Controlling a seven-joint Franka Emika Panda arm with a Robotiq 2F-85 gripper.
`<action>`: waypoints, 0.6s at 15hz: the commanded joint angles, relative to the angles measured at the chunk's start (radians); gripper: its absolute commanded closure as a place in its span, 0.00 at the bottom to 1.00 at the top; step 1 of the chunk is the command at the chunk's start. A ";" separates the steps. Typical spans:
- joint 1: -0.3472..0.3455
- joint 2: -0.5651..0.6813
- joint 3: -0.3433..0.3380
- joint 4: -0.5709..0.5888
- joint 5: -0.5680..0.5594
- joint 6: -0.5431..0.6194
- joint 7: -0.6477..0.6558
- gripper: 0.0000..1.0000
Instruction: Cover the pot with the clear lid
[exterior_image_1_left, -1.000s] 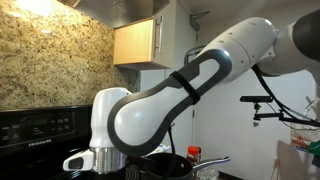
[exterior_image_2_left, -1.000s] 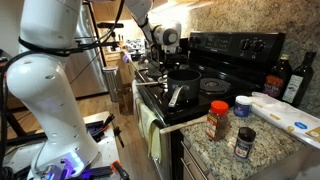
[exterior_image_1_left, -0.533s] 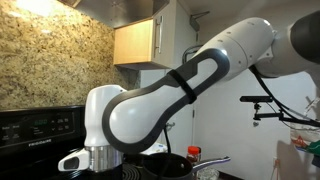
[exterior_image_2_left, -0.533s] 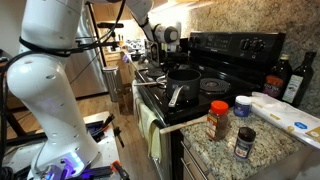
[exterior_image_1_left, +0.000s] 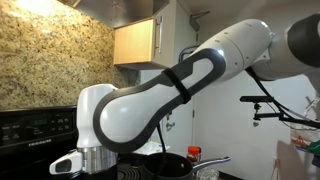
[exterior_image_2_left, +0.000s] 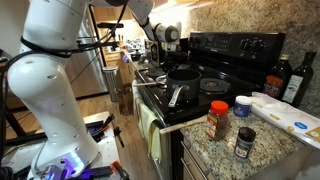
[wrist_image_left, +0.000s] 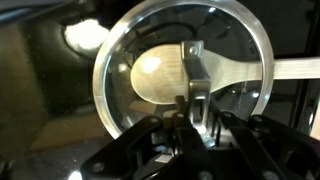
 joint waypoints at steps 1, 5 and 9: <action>0.025 -0.002 0.002 0.054 -0.043 -0.041 0.034 0.88; 0.044 -0.070 -0.003 0.045 -0.067 -0.057 0.098 0.88; 0.038 -0.193 -0.006 -0.023 -0.063 -0.083 0.221 0.88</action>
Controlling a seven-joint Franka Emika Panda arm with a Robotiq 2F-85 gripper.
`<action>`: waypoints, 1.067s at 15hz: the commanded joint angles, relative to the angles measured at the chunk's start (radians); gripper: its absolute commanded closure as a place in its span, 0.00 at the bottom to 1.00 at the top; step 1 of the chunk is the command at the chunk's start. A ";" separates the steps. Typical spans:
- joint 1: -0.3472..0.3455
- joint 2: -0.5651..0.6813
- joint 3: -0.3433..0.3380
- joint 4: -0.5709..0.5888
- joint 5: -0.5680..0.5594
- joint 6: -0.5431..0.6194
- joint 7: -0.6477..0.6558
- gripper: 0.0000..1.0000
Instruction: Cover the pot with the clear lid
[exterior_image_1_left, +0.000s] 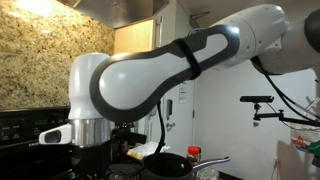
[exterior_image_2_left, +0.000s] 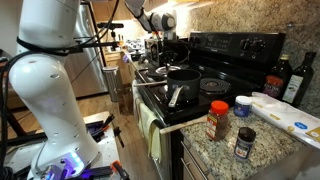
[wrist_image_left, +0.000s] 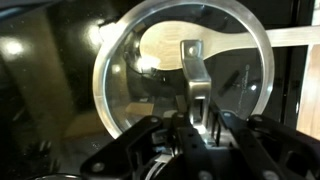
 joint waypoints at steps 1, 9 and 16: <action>-0.022 -0.177 0.005 -0.108 0.013 -0.030 0.093 0.88; -0.103 -0.524 -0.057 -0.336 0.141 -0.016 0.247 0.88; -0.159 -0.603 -0.187 -0.494 0.172 0.066 0.269 0.88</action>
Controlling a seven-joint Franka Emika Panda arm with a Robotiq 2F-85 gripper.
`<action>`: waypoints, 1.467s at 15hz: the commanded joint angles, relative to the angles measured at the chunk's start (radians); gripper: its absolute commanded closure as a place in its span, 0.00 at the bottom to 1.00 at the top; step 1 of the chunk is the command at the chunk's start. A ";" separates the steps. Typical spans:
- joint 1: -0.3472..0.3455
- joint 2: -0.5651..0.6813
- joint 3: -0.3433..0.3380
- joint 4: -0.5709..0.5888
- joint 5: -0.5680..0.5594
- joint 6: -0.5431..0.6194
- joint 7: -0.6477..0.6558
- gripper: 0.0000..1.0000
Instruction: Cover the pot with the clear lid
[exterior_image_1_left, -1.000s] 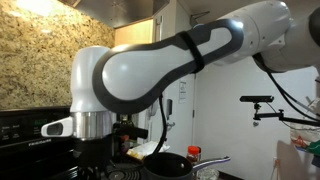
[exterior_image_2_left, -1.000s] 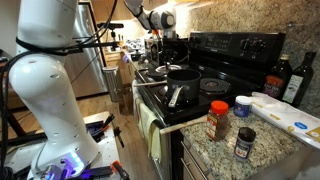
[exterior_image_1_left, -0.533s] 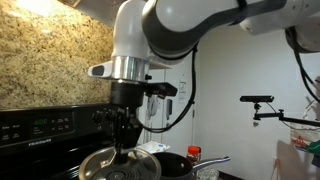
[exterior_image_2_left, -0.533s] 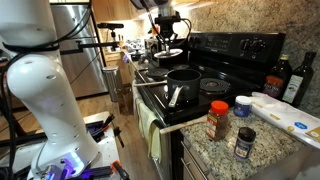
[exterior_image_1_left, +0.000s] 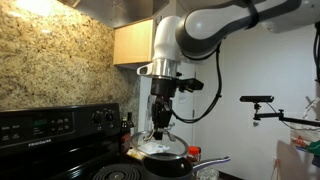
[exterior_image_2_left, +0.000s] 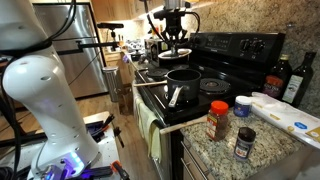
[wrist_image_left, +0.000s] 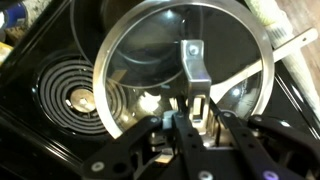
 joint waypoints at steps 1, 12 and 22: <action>-0.008 -0.002 -0.017 -0.019 0.004 0.015 0.001 0.88; -0.033 0.138 -0.025 0.014 0.034 0.028 0.131 0.88; -0.066 0.094 -0.043 -0.026 0.151 0.110 0.142 0.88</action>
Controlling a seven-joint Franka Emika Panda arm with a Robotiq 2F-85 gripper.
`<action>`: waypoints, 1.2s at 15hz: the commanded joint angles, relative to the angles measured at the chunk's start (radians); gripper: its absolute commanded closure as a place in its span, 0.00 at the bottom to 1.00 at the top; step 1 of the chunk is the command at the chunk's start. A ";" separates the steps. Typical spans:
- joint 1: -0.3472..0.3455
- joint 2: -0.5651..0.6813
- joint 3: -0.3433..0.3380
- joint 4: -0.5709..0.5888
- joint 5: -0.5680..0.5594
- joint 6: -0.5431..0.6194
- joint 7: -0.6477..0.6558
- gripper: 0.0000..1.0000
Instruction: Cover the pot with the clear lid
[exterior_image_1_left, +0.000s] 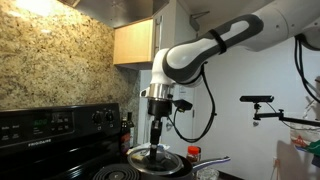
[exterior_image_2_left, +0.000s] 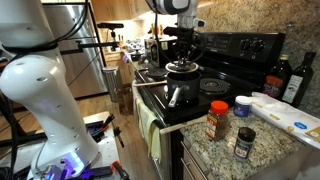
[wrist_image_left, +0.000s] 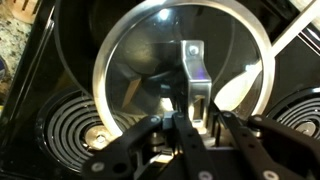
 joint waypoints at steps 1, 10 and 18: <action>-0.014 -0.060 0.000 -0.032 -0.016 0.004 0.067 0.88; -0.014 -0.108 -0.022 -0.047 -0.089 -0.122 0.150 0.88; -0.022 -0.120 -0.033 -0.135 -0.063 -0.056 0.116 0.88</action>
